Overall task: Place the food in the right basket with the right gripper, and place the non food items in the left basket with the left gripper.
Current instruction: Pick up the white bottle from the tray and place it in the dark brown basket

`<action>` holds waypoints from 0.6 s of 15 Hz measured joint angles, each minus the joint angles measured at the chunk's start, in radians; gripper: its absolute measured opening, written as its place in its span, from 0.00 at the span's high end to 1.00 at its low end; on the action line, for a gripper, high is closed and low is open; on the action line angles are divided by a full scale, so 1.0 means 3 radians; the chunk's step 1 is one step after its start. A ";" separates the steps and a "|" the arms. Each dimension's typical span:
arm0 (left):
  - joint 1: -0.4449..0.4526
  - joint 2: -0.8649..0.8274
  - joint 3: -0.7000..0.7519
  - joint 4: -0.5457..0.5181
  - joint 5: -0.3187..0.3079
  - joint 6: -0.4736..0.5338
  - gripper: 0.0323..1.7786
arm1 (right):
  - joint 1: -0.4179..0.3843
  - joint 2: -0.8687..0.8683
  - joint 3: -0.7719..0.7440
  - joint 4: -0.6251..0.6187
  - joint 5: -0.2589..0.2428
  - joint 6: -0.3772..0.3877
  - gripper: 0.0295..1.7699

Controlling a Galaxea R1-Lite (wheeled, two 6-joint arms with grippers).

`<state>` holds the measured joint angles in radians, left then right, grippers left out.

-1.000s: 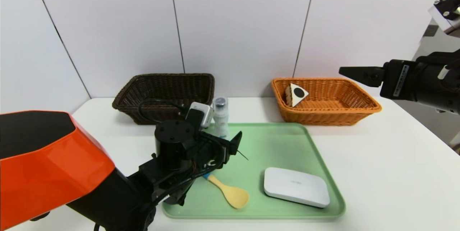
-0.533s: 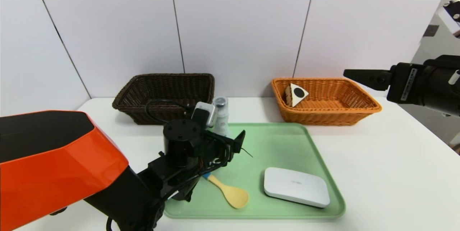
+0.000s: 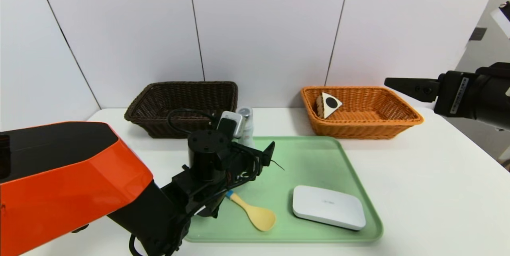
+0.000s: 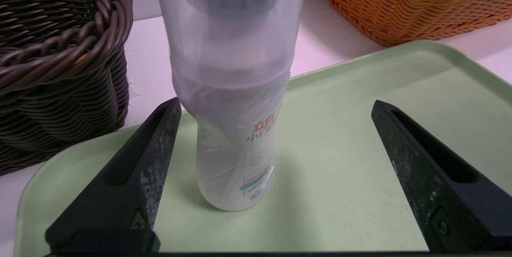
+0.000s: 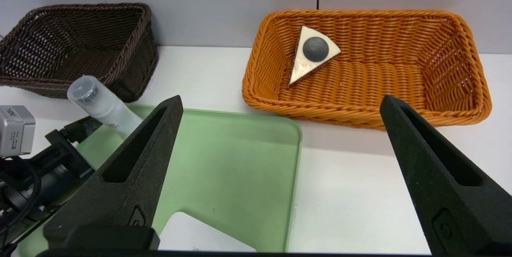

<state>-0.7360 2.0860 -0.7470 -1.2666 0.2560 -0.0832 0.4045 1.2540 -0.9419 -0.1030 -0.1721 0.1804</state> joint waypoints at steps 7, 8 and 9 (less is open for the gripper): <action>0.0035 0.0104 -0.0113 0.0000 0.0001 -0.0005 0.05 | 0.0001 -0.0133 0.0164 -0.0001 0.0000 -0.0006 0.04; 0.0042 0.0125 -0.0136 0.0001 0.0000 -0.0004 0.05 | 0.0001 -0.0143 0.0170 0.0000 0.0001 -0.0006 0.04; 0.0047 0.0149 -0.0157 0.0003 0.0000 -0.0003 0.05 | 0.0001 -0.0152 0.0179 -0.0001 0.0003 -0.0006 0.04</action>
<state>-0.7219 2.1306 -0.7943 -1.2657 0.2560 -0.0840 0.4049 1.2083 -0.8881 -0.1034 -0.1713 0.1785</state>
